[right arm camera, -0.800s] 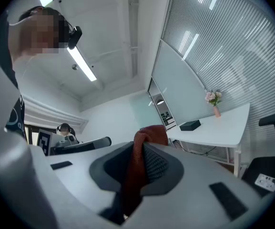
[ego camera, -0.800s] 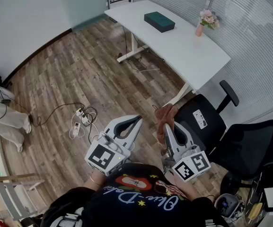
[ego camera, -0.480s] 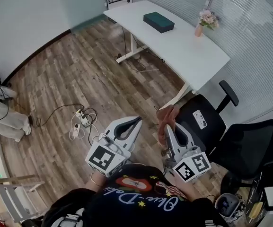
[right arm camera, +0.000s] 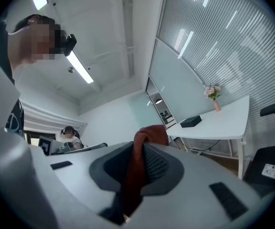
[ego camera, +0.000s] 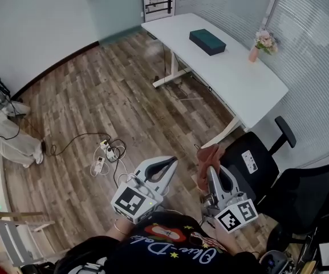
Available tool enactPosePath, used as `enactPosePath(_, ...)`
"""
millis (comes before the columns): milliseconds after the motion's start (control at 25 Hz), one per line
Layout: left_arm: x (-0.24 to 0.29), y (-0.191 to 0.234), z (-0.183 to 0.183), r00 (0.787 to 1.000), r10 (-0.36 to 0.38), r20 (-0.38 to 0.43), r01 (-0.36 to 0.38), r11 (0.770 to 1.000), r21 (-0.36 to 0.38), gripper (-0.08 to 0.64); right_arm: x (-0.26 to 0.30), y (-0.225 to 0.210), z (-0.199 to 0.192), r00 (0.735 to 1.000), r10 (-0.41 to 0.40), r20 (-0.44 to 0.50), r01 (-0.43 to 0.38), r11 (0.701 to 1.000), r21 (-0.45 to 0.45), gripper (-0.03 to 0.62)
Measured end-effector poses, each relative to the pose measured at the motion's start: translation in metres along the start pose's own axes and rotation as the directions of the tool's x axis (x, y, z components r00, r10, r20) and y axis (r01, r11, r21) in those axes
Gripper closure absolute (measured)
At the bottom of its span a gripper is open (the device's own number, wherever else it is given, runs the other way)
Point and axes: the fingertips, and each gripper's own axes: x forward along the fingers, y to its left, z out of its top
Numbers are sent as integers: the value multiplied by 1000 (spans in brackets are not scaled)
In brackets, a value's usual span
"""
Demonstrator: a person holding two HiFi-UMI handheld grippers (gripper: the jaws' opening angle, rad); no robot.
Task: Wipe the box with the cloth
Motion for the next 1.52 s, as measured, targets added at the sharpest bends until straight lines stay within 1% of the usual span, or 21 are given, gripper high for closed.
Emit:
enactPosePath(160,-16,26,-7,999,39,-8,-39,999,-12,557,18,7,-13,1000,10,-18,-10,1000,8,541)
enactPosePath(280,-28,41,-12,999,54,-6,-54,998,-24,557,33,16,-22,999,27,-33,-26,1000,9,541)
enactPosePath(440,-39,64,-6,998,68,10,-68,998,-10,557,56,32,-28,998,48,-43,-48,999,1,541)
enactPosePath(560,-43,80,-3,997,76,20,-75,997,-13,557,72,39,-30,997,61,-42,-61,998,2,541)
enactPosePath(800,-56,102,-8,998,62,18,-61,997,-46,557,91,51,-42,997,52,-56,-52,999,-2,541)
enactPosePath(920,-52,112,-11,999,51,11,-50,998,-47,557,100,49,-43,997,53,-61,-54,998,-13,541)
enactPosePath(1040,-47,120,-19,999,46,4,-46,997,-69,557,103,46,-45,997,44,-62,-44,999,-4,541)
enactPosePath(1120,-46,122,-18,999,41,7,-40,996,-82,557,104,46,-44,998,34,-59,-34,999,3,541)
enactPosePath(1240,-46,123,-11,999,37,22,-35,996,-77,557,107,43,-41,997,24,-74,-25,1000,-7,541)
enactPosePath(1360,-48,131,-13,997,74,14,-73,994,-83,557,118,35,-43,995,37,-92,-38,999,-4,541)
enactPosePath(1520,-47,152,-15,989,146,-1,-145,985,-92,557,147,27,-45,990,95,-107,-94,995,13,541)
